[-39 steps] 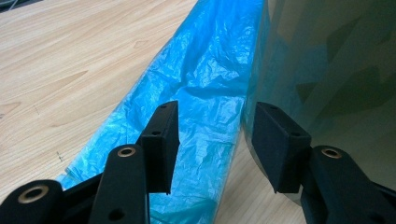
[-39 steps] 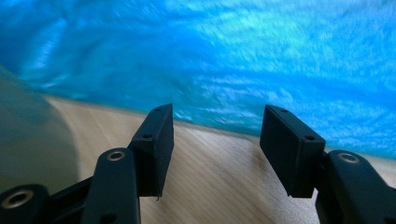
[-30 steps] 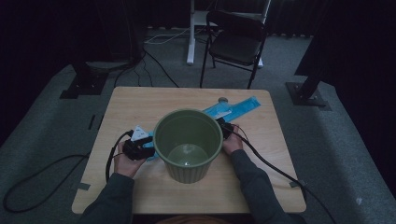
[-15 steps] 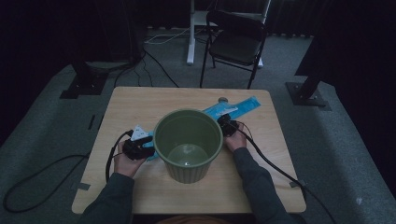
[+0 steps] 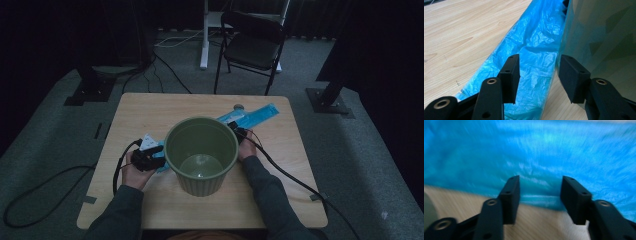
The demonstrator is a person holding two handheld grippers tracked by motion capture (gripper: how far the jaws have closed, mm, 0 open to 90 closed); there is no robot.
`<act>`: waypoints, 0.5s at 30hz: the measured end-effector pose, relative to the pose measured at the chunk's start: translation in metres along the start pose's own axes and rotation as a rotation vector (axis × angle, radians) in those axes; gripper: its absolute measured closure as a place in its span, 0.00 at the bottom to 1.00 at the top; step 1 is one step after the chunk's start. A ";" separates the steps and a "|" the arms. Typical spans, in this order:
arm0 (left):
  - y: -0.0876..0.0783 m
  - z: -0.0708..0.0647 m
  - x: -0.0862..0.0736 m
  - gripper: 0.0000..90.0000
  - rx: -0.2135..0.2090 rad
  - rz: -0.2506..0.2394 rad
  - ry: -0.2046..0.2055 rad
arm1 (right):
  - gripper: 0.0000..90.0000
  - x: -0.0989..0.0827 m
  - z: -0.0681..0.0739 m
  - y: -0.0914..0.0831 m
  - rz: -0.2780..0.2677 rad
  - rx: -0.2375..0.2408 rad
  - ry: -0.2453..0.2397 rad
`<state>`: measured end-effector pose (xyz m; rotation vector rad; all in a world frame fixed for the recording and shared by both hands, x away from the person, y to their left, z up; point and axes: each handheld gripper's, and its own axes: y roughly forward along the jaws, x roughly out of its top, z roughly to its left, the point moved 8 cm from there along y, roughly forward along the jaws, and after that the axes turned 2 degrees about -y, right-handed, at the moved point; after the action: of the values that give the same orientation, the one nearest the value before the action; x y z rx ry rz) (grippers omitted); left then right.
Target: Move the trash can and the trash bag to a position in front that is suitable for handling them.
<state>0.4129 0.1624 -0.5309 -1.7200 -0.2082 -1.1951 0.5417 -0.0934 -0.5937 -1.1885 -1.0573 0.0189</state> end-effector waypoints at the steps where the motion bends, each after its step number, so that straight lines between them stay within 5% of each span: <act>1: 0.000 0.000 0.000 0.57 0.000 0.000 0.000 | 0.59 0.000 0.000 0.000 0.000 0.000 0.000; 2: 0.000 -0.001 0.000 0.57 0.000 0.001 0.001 | 0.74 0.000 -0.003 -0.001 0.001 -0.015 0.017; 3: 0.000 -0.001 0.000 0.57 0.000 0.001 0.001 | 0.74 0.000 -0.003 -0.001 0.001 -0.015 0.017; 5: 0.000 -0.001 0.000 0.57 -0.001 0.000 0.003 | 0.91 -0.002 -0.008 -0.004 0.031 -0.034 0.020; 8: 0.000 -0.001 0.000 0.57 0.000 0.000 0.002 | 0.99 -0.004 -0.014 -0.007 0.062 -0.066 0.007; 15: -0.002 0.001 -0.001 0.57 0.003 -0.001 -0.003 | 1.00 -0.012 -0.026 -0.014 0.085 -0.092 0.006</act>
<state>0.4123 0.1643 -0.5304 -1.7195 -0.2121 -1.1923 0.5457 -0.1252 -0.5903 -1.3157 -1.0106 0.0333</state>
